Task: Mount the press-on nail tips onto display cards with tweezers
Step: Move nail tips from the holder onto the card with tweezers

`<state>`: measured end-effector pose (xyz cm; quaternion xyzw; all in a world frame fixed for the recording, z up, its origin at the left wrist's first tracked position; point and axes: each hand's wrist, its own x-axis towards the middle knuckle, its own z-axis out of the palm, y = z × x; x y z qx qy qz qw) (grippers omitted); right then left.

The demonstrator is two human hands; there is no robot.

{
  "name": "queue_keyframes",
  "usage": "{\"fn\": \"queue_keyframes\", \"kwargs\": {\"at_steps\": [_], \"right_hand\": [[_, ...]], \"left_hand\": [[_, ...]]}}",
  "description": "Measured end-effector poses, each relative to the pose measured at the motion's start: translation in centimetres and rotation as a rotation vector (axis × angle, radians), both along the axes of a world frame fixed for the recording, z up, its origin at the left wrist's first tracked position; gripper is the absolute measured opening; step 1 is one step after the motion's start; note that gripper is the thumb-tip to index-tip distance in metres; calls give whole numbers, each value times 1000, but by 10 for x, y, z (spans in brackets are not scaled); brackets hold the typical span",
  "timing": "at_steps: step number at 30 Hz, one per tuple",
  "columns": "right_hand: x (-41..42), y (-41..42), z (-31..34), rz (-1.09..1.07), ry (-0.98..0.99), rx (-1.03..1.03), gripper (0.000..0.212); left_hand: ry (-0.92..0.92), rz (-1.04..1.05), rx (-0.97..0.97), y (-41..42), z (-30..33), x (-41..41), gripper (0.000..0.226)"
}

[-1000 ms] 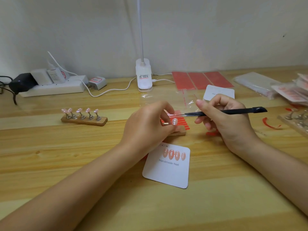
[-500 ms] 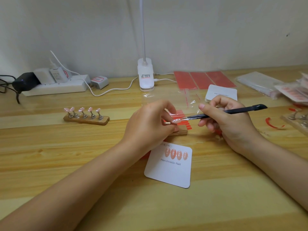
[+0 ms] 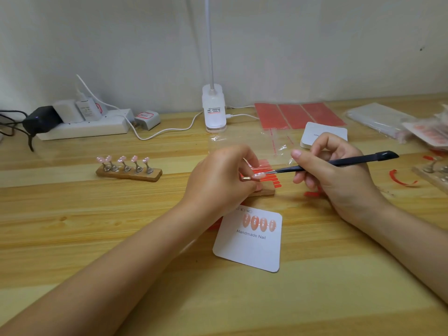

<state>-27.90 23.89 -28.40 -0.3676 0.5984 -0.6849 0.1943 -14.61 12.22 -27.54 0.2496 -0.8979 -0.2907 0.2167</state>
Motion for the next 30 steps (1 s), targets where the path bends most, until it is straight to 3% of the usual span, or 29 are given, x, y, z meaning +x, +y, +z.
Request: {"fn": "queue_keyframes", "kwargs": {"at_steps": [6, 10, 23, 30], "right_hand": [[6, 1, 1, 11, -38, -67, 29], [11, -2, 0, 19, 45, -29, 32], [8, 2, 2, 29, -91, -26, 29], [11, 1, 2, 63, -13, 12, 27]], "left_hand": [[-2, -11, 8, 0, 0, -1, 30], [8, -7, 25, -2, 1, -2, 26], [24, -20, 9, 0, -2, 0, 24], [26, -19, 7, -1, -1, 0, 25]]}}
